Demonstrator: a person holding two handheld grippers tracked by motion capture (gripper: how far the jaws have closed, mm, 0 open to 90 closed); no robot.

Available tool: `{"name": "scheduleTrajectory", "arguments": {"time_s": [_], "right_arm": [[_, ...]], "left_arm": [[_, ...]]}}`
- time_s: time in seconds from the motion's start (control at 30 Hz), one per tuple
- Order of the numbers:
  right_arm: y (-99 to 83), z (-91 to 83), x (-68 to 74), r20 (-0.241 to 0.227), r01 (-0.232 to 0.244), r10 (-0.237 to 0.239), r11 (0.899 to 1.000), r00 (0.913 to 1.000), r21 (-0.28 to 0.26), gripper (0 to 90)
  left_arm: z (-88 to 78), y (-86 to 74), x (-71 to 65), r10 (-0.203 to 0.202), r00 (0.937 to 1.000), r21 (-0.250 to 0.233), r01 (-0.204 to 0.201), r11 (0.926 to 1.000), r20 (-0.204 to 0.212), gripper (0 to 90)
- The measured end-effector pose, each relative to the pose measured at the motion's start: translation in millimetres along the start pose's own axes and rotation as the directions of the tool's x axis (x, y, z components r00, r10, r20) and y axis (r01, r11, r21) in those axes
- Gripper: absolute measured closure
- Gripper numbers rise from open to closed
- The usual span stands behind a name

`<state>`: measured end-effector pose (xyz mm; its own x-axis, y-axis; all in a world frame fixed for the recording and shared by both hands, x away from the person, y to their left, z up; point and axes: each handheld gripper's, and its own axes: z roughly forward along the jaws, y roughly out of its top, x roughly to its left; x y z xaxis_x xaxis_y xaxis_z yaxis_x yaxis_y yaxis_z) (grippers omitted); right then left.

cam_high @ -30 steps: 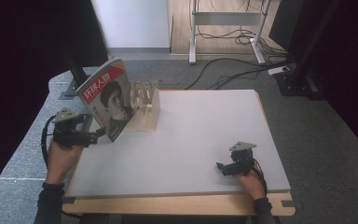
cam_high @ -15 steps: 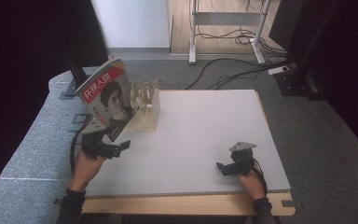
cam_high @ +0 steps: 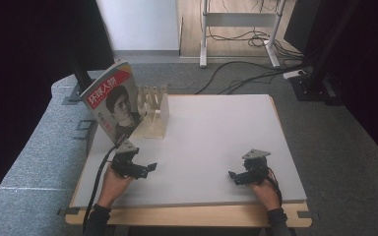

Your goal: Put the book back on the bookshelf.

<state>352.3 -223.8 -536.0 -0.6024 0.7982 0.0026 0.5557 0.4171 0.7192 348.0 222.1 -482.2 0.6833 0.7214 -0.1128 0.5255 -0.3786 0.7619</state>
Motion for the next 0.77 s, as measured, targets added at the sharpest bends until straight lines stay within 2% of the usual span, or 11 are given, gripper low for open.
{"name": "scheduleTrajectory", "arguments": {"time_s": [0.23, 0.37, 0.57, 0.77], "right_arm": [[-0.1, 0.0, 0.0, 0.0, 0.0, 0.0, 1.0, 1.0, 0.0, 0.0], [-0.1, 0.0, 0.1, 0.0, -0.001, 0.001, 1.0, 1.0, 0.0, 0.0], [-0.4, 0.0, 0.1, 0.001, 0.0, 0.0, 1.0, 1.0, -0.001, 0.0], [-1.0, -0.1, 0.1, 0.001, 0.0, 0.0, 1.0, 1.0, -0.001, 0.0]], "left_arm": [[24.7, -21.0, -5.1, 0.002, 0.9998, 0.055, -0.001, 0.9985, -0.02, 0.0], [37.5, -28.4, -8.7, 0.018, 0.9993, 0.118, -0.014, 0.9929, -0.032, 0.0], [41.7, -27.7, -15.3, 0.064, 0.9949, 0.153, -0.052, 0.9869, -0.078, 0.0], [41.8, -28.0, -15.9, 0.067, 0.9943, 0.154, -0.054, 0.9866, -0.082, 0.0]]}}
